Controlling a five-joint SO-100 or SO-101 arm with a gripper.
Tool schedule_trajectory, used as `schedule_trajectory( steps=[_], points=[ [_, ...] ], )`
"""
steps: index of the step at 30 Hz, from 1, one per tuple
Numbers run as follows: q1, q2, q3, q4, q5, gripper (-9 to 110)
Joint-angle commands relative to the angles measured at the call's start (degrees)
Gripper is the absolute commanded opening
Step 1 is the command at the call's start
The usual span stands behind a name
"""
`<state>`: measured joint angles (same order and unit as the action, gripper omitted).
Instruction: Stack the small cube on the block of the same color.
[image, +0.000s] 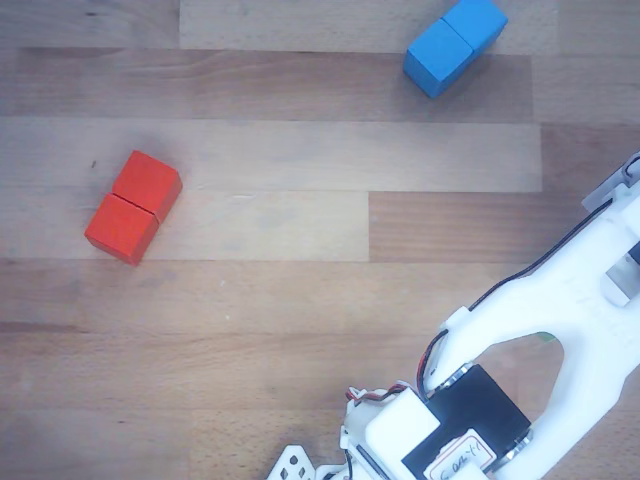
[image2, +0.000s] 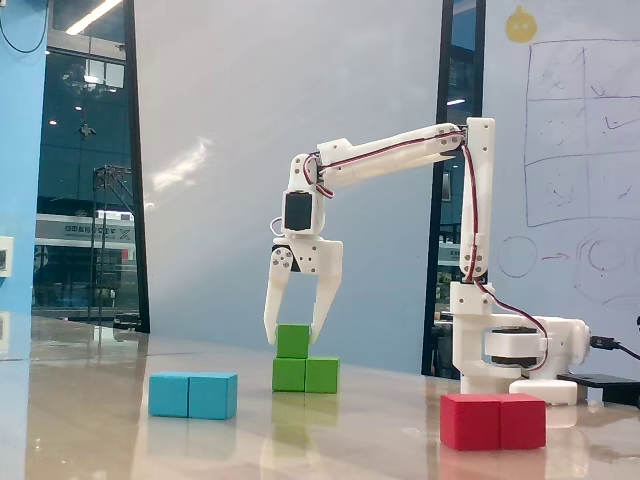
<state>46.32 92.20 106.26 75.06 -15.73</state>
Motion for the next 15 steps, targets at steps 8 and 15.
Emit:
schedule_trajectory(
  steps=[8, 15],
  points=[
    [0.09, -0.35, -3.78, 7.21, -0.53, 14],
    [0.09, -0.35, -3.87, 8.09, -0.53, 28]
  ],
)
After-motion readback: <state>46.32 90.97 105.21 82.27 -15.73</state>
